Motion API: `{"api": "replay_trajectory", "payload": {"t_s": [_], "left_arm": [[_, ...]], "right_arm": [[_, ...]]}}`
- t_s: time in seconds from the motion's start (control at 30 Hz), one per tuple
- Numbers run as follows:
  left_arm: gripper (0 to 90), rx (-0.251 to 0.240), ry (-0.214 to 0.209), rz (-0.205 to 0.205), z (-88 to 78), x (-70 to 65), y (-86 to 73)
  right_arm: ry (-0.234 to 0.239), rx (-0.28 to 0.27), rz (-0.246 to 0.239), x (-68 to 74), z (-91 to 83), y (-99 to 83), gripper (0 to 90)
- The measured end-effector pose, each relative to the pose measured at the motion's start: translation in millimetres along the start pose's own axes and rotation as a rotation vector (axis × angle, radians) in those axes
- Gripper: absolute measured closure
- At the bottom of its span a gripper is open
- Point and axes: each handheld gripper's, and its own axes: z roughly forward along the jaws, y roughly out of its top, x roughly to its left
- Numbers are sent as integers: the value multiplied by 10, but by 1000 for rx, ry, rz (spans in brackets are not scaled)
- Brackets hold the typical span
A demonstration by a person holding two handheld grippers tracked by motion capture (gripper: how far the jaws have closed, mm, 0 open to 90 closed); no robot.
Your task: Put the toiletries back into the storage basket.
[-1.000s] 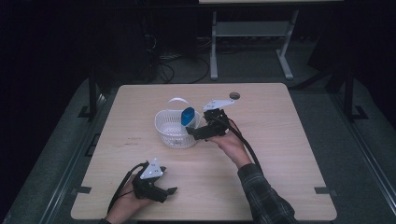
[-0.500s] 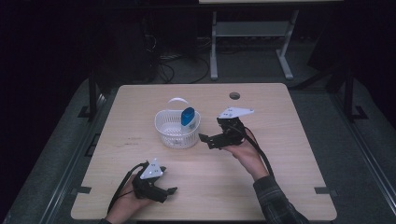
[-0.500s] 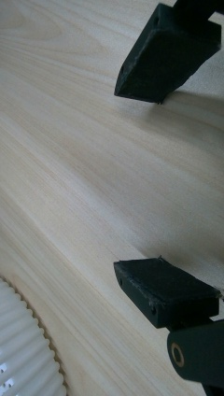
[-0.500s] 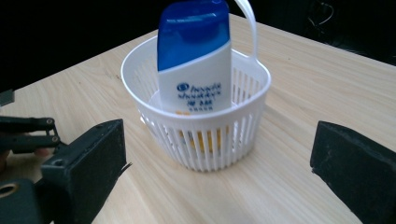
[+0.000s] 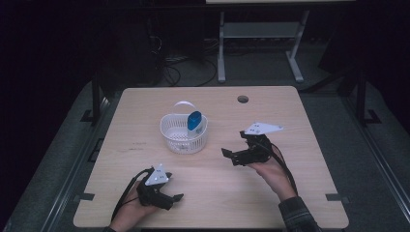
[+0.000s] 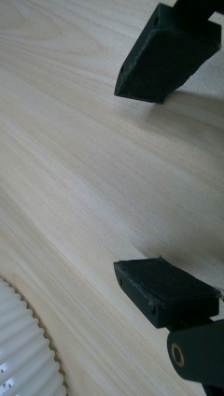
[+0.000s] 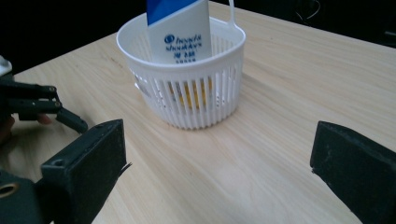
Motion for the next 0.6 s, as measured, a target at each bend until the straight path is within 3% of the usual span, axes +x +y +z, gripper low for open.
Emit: {"api": "replay_trajectory", "payload": {"t_s": [0.3,0.6], "left_arm": [[128,-1,0,-2,-3,-2,-3],[129,0,-1,-1,-5,-2,-5]], "right_arm": [[-21,15,18,-38,-153,-246,31],[-61,66,40,-94,-368,-563,31]]}}
